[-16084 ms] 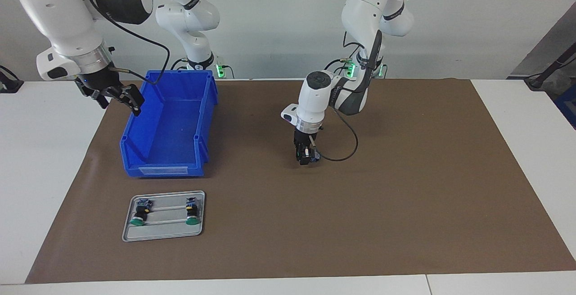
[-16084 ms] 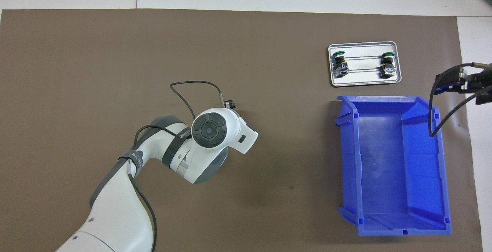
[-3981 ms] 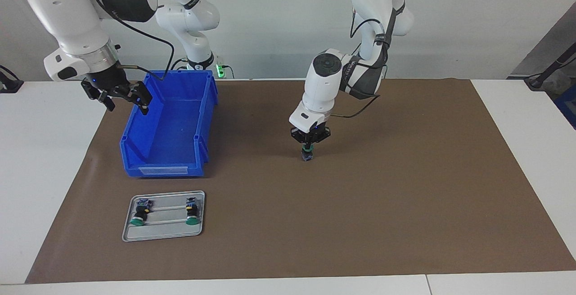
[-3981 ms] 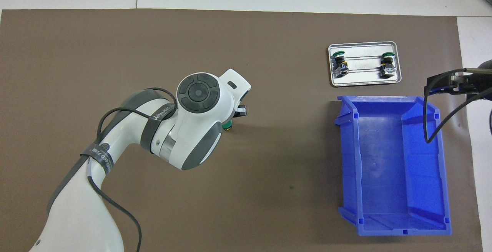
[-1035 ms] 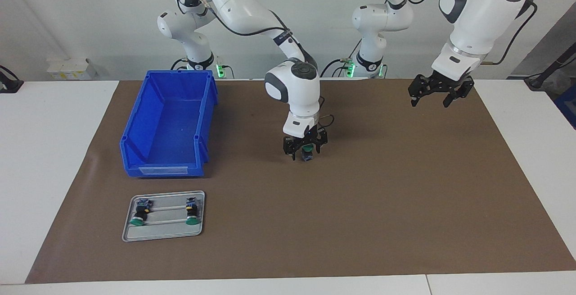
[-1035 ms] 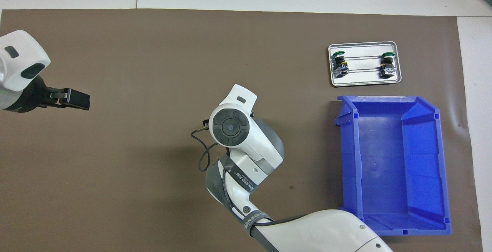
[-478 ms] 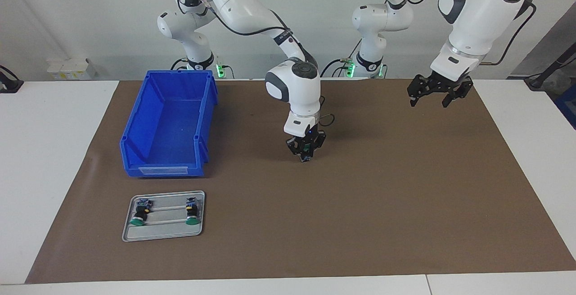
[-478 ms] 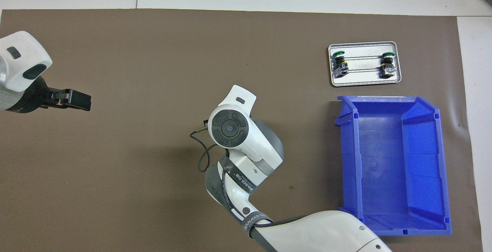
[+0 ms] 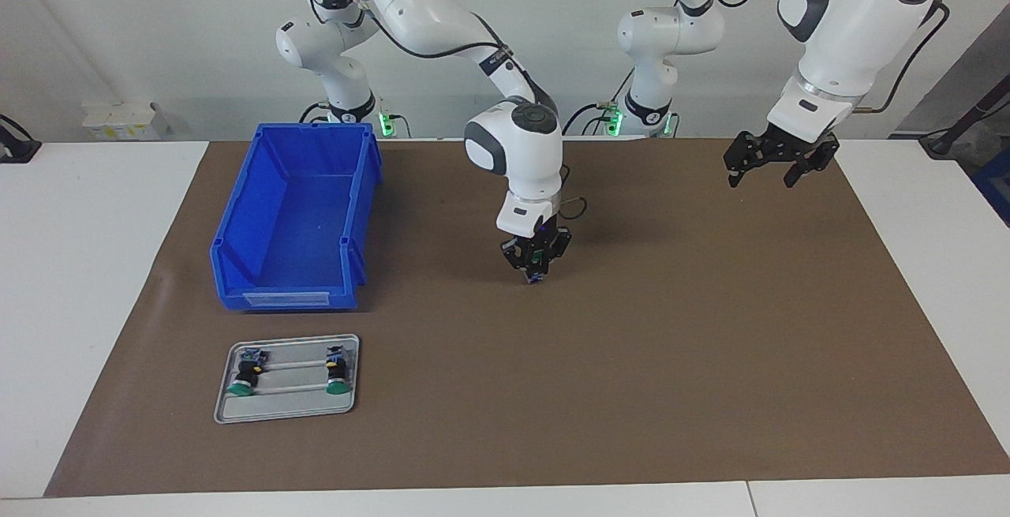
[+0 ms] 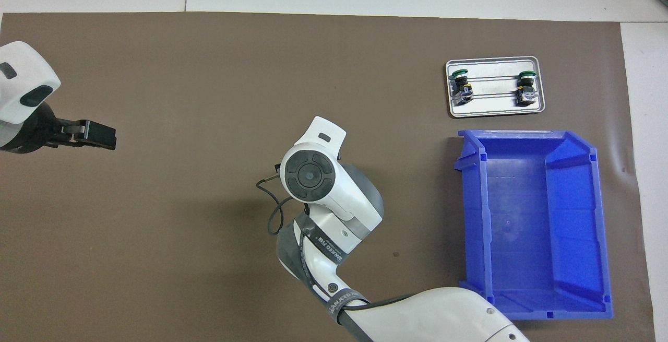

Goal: Place and press button with both arms
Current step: 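Grasp the green-black button with the right gripper, then carry the button into the blue bin and open the right gripper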

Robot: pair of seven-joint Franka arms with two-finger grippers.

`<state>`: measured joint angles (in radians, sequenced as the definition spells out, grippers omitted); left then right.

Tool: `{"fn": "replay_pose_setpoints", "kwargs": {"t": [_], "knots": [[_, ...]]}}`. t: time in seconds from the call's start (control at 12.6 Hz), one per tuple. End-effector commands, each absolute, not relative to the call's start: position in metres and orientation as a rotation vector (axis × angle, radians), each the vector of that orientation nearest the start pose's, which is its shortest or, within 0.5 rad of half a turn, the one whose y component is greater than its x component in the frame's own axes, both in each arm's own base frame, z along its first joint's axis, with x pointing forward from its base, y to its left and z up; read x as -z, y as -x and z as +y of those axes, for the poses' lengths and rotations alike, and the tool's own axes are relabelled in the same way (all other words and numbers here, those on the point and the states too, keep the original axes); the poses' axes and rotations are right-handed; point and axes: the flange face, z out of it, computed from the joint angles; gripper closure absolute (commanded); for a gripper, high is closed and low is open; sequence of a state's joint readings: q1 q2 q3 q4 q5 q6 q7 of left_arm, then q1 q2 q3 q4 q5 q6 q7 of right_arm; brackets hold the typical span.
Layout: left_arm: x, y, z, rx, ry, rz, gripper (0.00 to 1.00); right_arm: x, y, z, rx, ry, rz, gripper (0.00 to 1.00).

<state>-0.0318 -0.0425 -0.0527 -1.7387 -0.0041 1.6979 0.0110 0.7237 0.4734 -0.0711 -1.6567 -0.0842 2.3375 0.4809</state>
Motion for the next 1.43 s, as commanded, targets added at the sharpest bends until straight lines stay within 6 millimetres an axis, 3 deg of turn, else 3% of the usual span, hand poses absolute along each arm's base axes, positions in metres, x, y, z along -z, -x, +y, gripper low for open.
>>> {"fn": "replay_pose_setpoints", "kwargs": {"t": [0.0, 0.24, 0.32, 0.56, 0.72, 0.8, 0.96, 1.11, 1.35], "knots": [[-0.580, -0.537, -0.044, 0.019, 3.135, 0.144, 0.00, -0.430, -0.560, 0.378, 0.380, 3.074, -0.240, 1.00], [-0.580, -0.537, -0.044, 0.019, 3.135, 0.144, 0.00, -0.503, -0.581, 0.290, 0.411, 3.084, -0.047, 1.00], [-0.580, -0.537, -0.044, 0.019, 3.135, 0.144, 0.00, -0.521, -0.588, 0.252, 0.411, 3.093, 0.025, 1.00], [-0.580, -0.537, -0.044, 0.019, 3.135, 0.144, 0.00, -0.552, -0.595, 0.135, 0.321, 3.156, 0.020, 1.00], [-0.580, -0.537, -0.044, 0.019, 3.135, 0.144, 0.00, -0.538, -0.589, 0.082, 0.234, 3.184, 0.005, 1.00], [-0.580, -0.537, -0.044, 0.019, 3.135, 0.144, 0.00, -0.522, -0.583, 0.053, 0.215, 3.181, 0.002, 1.00], [-0.580, -0.537, -0.044, 0.019, 3.135, 0.144, 0.00, -0.486, -0.559, 0.015, 0.236, 3.172, -0.025, 1.00], [-0.580, -0.537, -0.044, 0.019, 3.135, 0.146, 0.00, -0.450, -0.536, 0.004, 0.227, 3.166, -0.003, 1.00], [-0.580, -0.537, -0.044, 0.019, 3.135, 0.144, 0.00, -0.404, -0.517, -0.003, 0.220, 3.119, 0.070, 1.00]]}}
